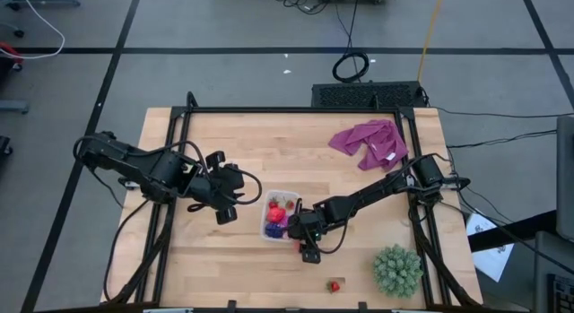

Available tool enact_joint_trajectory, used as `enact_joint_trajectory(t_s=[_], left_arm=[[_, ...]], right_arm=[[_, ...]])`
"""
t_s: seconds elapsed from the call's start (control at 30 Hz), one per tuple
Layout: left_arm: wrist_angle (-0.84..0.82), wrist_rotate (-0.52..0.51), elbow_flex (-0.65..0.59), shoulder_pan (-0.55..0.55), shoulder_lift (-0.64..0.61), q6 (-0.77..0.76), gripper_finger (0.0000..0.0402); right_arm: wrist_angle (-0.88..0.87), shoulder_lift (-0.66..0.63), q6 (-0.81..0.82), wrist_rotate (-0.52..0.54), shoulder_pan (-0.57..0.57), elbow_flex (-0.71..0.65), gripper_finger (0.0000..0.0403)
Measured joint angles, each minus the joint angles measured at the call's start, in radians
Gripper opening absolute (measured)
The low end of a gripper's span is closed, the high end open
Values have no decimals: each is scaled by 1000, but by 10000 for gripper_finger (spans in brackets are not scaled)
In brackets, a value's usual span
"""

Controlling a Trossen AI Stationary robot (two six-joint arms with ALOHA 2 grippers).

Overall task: Pick and placing Produce into tupperware
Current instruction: Put the light orange peach into the transparent bin

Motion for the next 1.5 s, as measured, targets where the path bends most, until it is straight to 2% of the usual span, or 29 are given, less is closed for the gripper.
enact_joint_trajectory(t_s=[0.43, 0.73, 0.93, 1.13, 1.5], left_arm=[[0, 0, 0, 0, 0, 0, 170], [0, 0, 0, 0, 0, -1, 170], [0, 0, 0, 0, 0, -1, 170], [0, 0, 0, 0, 0, -10, 170], [0, 5, 0, 0, 0, -14, 170]], right_arm=[[0, 0, -3, 0, 0, 0, 137], [-17, 0, 27, -8, 2, 2, 134], [-37, 0, 61, -107, 2, 2, 133], [-38, 0, 74, -157, 9, 5, 133], [-41, -118, 24, -126, 12, 11, 133]])
